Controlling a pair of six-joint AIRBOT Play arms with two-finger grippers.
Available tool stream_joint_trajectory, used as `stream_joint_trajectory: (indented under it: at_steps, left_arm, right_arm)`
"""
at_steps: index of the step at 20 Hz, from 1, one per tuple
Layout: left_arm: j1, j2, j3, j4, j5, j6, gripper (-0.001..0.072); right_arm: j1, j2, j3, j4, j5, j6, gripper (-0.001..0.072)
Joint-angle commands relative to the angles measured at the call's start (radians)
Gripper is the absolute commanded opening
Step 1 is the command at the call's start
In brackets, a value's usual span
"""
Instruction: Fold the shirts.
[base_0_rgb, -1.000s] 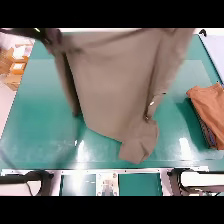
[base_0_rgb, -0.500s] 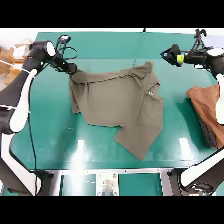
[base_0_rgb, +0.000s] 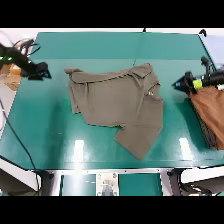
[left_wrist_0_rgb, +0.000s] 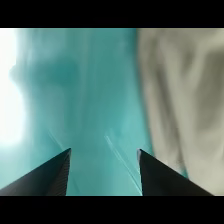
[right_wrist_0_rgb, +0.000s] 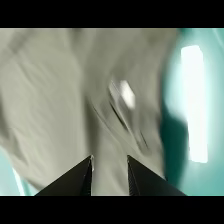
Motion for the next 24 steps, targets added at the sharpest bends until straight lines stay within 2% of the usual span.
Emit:
stream_joint_trajectory:
  at_steps: [1,5,7,12,13,14,15,16,17,18,19,20,24]
  left_arm:
    - [0.093,0.083,-0.269,-0.133,-0.057,0.023,0.0485]
    - [0.048,0.108,-0.572,-0.397,0.125,0.163,0.0485]
    - [-0.016,0.108,-0.664,-0.41,0.248,0.191,0.0484]
    - [-0.11,0.096,-0.748,-0.409,0.387,0.19,0.0483]
    - [-0.123,0.087,-0.749,-0.428,0.399,0.19,0.0463]
    - [-0.136,0.076,-0.749,-0.455,0.412,0.199,0.035]
    - [-0.149,0.068,-0.749,-0.485,0.433,0.214,0.0318]
    - [-0.158,0.063,-0.748,-0.511,0.439,0.233,0.0205]
    - [-0.159,0.063,-0.746,-0.517,0.432,0.248,0.004]
    - [-0.154,0.064,-0.736,-0.503,0.403,0.249,0.0026]
    - [-0.14,0.066,-0.725,-0.482,0.364,0.249,0.0026]
    - [-0.12,0.074,-0.721,-0.454,0.329,0.242,0.0026]
    - [-0.017,0.088,-0.72,-0.423,0.232,0.234,0.0025]
  right_arm:
    - [-0.092,0.203,-0.351,-0.095,-0.054,0.016,0.033]
    - [-0.13,0.329,-0.638,-0.088,-0.171,-0.007,0.0333]
    - [-0.13,0.334,-0.692,-0.087,-0.18,-0.012,0.0332]
    - [-0.13,0.334,-0.703,-0.042,-0.189,-0.058,0.0332]
    - [-0.13,0.334,-0.703,-0.019,-0.189,-0.068,0.0332]
    - [-0.13,0.334,-0.703,-0.006,-0.19,-0.079,0.0332]
    - [-0.13,0.334,-0.703,0.0,-0.19,-0.085,0.0333]
    - [-0.13,0.333,-0.703,-0.001,-0.189,-0.085,0.0333]
    - [-0.13,0.333,-0.703,-0.002,-0.19,-0.085,0.0335]
    - [-0.13,0.333,-0.703,-0.002,-0.19,-0.085,0.0342]
    - [-0.127,0.332,-0.705,-0.001,-0.201,-0.085,0.0438]
    - [-0.121,0.329,-0.712,-0.001,-0.232,-0.085,0.0478]
    - [-0.037,0.262,-0.758,0.057,-0.285,-0.086,0.0452]
